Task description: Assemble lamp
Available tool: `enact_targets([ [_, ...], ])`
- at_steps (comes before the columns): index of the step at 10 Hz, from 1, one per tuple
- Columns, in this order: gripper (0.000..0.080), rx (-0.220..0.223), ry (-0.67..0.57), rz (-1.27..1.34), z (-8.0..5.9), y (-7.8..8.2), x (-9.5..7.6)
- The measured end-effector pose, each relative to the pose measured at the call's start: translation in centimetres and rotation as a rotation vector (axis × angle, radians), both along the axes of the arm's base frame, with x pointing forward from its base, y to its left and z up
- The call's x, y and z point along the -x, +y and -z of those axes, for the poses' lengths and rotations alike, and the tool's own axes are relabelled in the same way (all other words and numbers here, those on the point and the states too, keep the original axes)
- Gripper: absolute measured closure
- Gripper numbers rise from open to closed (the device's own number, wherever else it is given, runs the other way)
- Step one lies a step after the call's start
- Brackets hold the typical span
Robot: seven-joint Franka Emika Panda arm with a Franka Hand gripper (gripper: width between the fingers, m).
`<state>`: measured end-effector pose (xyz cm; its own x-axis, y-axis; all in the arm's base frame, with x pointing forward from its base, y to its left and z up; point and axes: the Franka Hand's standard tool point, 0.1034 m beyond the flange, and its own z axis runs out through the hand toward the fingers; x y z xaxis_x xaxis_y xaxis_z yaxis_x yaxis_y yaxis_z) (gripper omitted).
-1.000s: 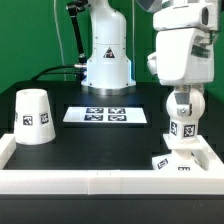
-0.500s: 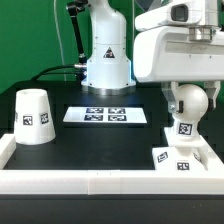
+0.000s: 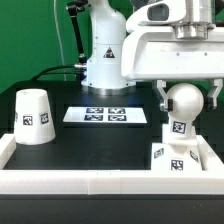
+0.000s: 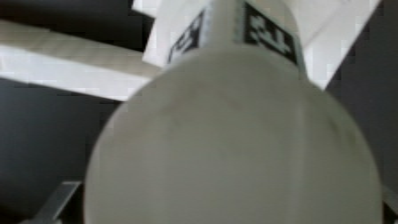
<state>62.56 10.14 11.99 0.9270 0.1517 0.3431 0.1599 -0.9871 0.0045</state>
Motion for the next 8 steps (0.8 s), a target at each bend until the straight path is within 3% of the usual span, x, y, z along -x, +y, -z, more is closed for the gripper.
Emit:
enact_targets([
  [3, 0.0241, -0.019, 0.001, 0.035, 0.09, 0.03, 0.06],
  [4, 0.0122, -0.019, 0.001, 0.034, 0.09, 0.03, 0.07],
  [6, 0.0103, -0.014, 0.000, 0.023, 0.08, 0.03, 0.07],
  [8, 0.0101, 0.021, -0.007, -0.072, -0.41, -0.10, 0.17],
])
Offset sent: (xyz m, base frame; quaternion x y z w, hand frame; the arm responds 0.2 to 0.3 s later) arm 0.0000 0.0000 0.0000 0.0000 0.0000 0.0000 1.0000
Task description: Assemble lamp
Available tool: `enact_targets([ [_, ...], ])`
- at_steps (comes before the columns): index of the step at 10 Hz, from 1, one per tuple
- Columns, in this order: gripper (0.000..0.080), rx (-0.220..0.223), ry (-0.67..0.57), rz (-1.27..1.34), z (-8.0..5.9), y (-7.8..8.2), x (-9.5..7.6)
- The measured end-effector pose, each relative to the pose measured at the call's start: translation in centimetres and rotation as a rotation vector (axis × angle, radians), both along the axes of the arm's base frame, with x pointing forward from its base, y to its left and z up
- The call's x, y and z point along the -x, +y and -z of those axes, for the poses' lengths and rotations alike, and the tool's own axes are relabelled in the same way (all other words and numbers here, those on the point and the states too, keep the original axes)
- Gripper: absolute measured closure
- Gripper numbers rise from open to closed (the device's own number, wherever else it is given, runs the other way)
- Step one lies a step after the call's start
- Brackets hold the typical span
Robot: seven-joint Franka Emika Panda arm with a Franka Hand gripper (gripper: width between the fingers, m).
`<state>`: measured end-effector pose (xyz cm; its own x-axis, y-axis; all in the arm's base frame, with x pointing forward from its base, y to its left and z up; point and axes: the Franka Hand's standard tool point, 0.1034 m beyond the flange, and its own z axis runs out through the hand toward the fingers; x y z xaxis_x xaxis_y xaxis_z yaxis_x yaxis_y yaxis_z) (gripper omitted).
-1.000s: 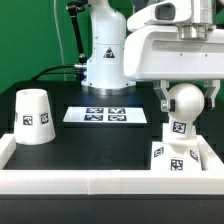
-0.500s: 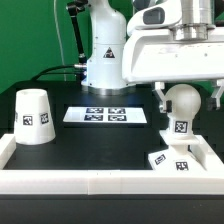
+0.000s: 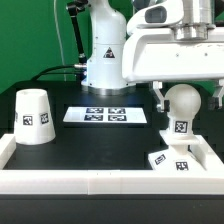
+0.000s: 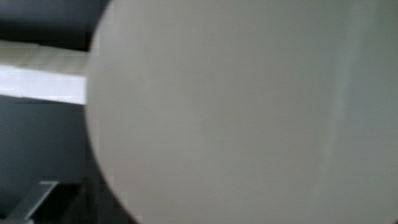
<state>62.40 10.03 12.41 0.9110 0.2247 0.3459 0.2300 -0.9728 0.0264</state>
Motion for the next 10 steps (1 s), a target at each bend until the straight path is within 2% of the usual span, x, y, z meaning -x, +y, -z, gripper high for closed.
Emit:
enact_targets([
  [2, 0.0101, 0.020, -0.011, -0.058, -1.2, -0.1, 0.6],
  [3, 0.0101, 0.022, -0.011, -0.062, -2.4, -0.4, 1.1],
  [4, 0.0101, 0.028, -0.019, -0.070, -3.6, -1.0, 1.7],
  [6, 0.0101, 0.032, -0.015, -0.055, -4.5, -2.7, 3.7],
  [8, 0.0101, 0.036, 0.006, -0.010, -4.4, -6.6, 5.8],
  [10, 0.0101, 0.041, 0.057, 0.006, -2.6, -11.6, 7.6],
])
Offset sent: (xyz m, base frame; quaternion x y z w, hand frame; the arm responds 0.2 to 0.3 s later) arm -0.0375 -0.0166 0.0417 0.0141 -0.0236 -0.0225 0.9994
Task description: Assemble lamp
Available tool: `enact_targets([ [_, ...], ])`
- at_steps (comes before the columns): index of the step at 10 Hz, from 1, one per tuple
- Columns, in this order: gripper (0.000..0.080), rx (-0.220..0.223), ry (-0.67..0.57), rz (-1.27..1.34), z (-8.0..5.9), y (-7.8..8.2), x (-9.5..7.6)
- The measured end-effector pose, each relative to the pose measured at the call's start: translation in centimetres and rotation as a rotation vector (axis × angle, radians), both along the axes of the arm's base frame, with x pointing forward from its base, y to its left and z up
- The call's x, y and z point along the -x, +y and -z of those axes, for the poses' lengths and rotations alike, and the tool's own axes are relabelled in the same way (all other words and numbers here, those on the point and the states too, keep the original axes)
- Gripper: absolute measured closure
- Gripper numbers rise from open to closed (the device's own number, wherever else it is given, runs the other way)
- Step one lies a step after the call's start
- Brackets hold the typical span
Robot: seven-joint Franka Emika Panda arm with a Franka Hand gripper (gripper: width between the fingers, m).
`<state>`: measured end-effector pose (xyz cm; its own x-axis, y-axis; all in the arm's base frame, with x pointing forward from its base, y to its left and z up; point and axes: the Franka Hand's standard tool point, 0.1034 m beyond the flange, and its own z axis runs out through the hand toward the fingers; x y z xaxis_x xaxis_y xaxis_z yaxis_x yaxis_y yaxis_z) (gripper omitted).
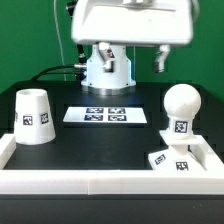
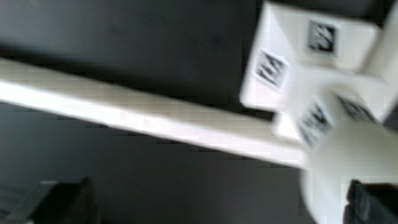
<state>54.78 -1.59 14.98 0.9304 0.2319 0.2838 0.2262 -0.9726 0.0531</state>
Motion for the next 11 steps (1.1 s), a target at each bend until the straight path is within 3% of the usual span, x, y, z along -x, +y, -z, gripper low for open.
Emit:
enact_targets([
  [1, 0.0101, -0.001, 0.022, 0.017, 0.9, -0.9, 0.2],
  [2, 0.0101, -0.015, 0.076, 0.041, 1.9, -0.7, 0.2],
  [4, 0.0101, -0.019, 0.097, 0.032, 1.8, -0.1, -0.8],
  [8, 0.0101, -0.014, 0.102, 0.016, 2.1, -0.4, -0.4],
  [11, 0.0101, 0.008, 0.120, -0.040, 3.1, -4.7, 3.1],
])
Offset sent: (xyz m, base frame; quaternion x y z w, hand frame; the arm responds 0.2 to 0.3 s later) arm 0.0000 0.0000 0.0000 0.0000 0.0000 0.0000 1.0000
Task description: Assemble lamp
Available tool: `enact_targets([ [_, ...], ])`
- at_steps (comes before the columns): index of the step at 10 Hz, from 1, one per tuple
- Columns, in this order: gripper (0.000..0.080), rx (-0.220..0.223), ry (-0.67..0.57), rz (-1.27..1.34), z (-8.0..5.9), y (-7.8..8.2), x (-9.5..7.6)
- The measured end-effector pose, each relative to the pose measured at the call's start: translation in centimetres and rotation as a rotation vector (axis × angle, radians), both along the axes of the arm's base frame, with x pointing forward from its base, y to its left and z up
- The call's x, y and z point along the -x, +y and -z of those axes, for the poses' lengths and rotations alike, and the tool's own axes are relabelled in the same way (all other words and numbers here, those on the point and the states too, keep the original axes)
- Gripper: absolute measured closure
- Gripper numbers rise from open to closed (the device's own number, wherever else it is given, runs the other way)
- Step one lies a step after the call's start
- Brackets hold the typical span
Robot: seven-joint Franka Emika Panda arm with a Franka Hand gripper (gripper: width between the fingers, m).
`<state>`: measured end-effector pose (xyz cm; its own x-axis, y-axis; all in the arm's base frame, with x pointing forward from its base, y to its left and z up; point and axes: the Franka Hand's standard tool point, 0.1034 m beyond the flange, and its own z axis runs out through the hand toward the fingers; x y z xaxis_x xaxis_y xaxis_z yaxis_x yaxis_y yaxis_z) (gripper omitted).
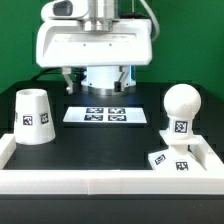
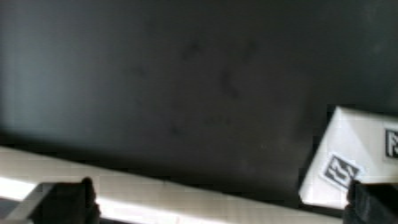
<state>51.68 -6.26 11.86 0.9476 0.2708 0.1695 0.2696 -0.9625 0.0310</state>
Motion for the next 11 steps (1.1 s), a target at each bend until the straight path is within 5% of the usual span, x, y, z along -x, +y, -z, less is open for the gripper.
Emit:
enact_targets([
  [2, 0.0101, -0.004, 0.034, 0.039, 0.0, -2.3, 3.2],
  [7, 0.0101, -0.006, 0.054, 0.033, 0.5, -2.0, 5.9],
  [11, 0.0101, 0.011, 0.076, -0.036, 0.6, -6.1, 8.8],
])
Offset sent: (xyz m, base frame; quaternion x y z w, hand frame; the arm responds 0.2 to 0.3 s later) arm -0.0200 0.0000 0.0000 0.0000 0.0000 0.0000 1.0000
